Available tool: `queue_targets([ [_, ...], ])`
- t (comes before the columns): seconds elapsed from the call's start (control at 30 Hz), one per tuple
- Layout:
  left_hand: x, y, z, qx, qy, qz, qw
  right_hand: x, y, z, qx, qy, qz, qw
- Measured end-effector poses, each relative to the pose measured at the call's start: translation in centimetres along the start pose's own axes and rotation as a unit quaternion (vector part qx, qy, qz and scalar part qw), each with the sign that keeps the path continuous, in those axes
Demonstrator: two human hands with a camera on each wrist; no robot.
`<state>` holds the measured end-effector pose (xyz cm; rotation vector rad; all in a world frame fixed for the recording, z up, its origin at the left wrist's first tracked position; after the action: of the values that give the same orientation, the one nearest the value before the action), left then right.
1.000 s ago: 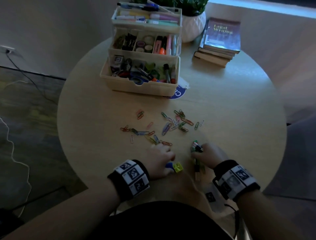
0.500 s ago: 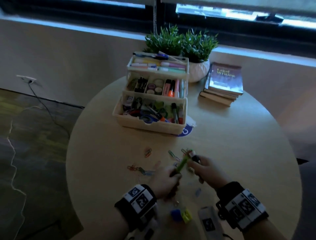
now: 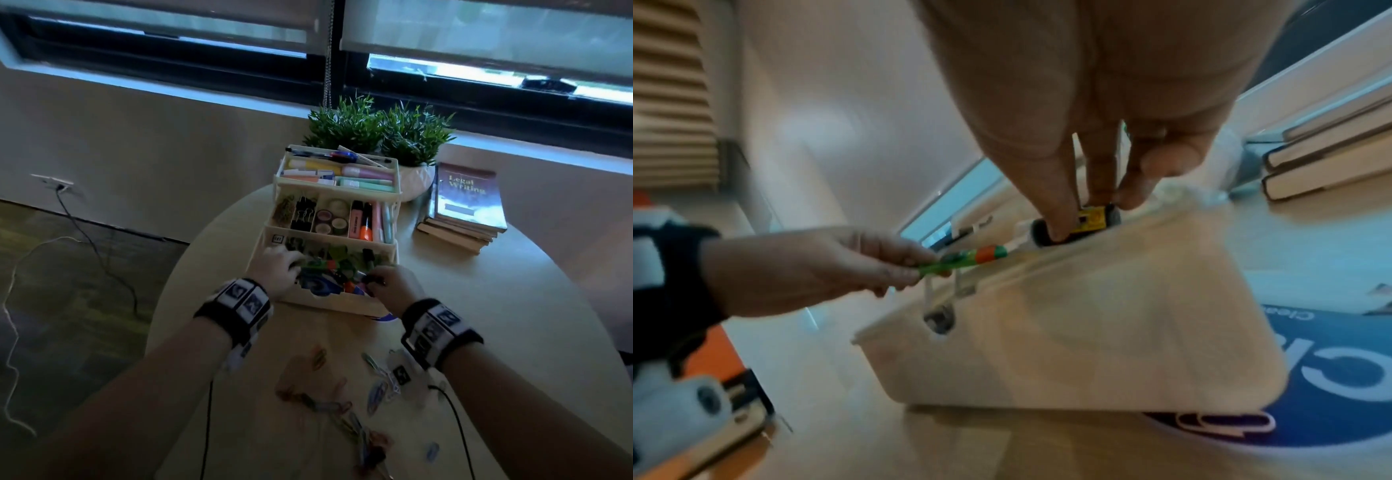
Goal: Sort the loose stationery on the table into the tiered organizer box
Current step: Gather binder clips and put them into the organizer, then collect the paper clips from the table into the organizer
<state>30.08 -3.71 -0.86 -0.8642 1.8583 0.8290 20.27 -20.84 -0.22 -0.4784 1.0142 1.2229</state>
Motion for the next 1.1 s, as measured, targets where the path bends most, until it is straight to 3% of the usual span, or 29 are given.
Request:
queue_targets([
  [0.2,2.9,-2.5,-2.0,0.053,-0.157,0.099,0.981,2.3,-3.2,0.2,0.026,0.125,0.024,0.992],
  [0.37,3.8,-2.5,-1.3,0.052,-0.141,0.092,0.984,3.2,-3.3,-0.8,0.022,0.161,0.092,0.982],
  [0.47,3.1,-1.7,-1.5,0.068,-0.089,0.059,0.992,1.3,-2.1,-0.4,0.008,0.100,0.036,0.994],
  [0.57,1.4,0.9,-2.5,0.103,-0.035,-0.033,0.994,-2.0,1.5,-1.1,0.001,-0.020,-0.069,0.997],
  [0.63,1.0,4.5,-3.7,0.132,0.018,-0.072,0.989,-2.6,4.9,-2.8,0.003,-0.052,-0.076,0.996],
  [0.7,2.6,8.2,-4.7,0.139,0.056,-0.048,0.988,-1.4,8.4,-5.3,0.026,-0.040,-0.026,0.999],
  [0.87,11.1,15.1,-5.3,0.114,0.101,0.083,0.985,4.8,16.8,-10.7,0.080,0.030,0.146,0.986],
  [0.97,15.4,17.8,-5.6,0.109,0.100,0.108,0.983,7.7,20.5,-11.6,0.081,0.038,0.201,0.975],
  [1.1,17.4,19.7,-7.7,0.124,0.067,0.121,0.983,10.9,23.5,-10.1,0.037,0.004,0.237,0.971],
])
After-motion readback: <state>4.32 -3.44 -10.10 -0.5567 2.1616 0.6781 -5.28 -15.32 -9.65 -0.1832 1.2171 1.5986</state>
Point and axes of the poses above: each hand's wrist, its own y-axis away from the middle knuckle, its own x-axis out of the palm, z = x × y, the point moved 10 cm from there along -y, towards the middle knuckle, and after that the axes turned 1 degree about -x, right-handed, at the moved point
